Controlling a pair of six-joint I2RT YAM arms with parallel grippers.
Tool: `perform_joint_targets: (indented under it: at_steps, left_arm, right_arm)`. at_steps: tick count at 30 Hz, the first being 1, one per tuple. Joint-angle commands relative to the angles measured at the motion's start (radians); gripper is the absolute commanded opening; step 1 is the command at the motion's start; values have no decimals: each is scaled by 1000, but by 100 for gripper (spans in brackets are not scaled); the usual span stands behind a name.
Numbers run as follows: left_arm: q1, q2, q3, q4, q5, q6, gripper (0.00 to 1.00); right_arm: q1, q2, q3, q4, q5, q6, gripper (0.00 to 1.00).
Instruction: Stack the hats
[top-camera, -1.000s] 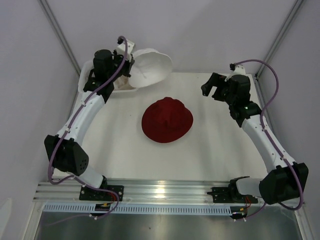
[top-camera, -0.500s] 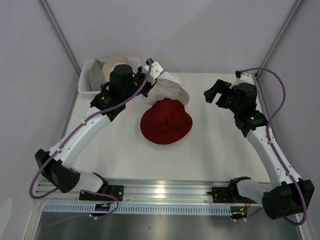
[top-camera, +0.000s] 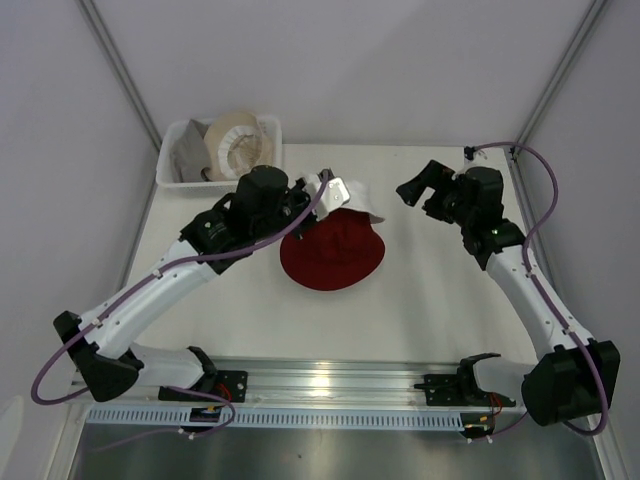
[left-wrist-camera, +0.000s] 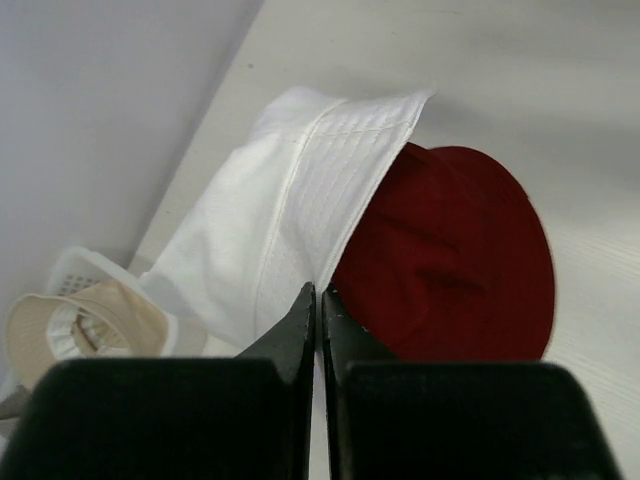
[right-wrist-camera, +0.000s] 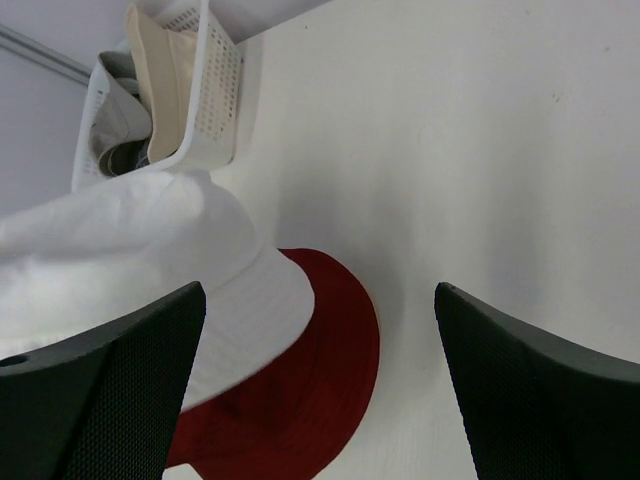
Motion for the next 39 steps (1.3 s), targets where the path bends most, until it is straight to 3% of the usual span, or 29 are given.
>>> perform_joint_targets:
  at_steps: [1, 9, 18, 29, 39]
  left_arm:
    - [-44, -67, -18, -78, 53, -71, 1]
    - [-188, -126, -137, -106, 96, -205, 1]
    - [-276, -137, -338, -51, 109, -292, 1]
    - [-354, 39, -343, -17, 145, -349, 1]
    - [-357, 45, -381, 139, 170, -449, 1]
  right_arm:
    - [-2, 39, 0, 50, -31, 119, 99]
    - [13, 20, -62, 151, -127, 334, 99]
    - [47, -123, -153, 99, -36, 321, 99]
    - [75, -241, -270, 24, 59, 298, 100]
    - [75, -364, -300, -62, 139, 242, 99]
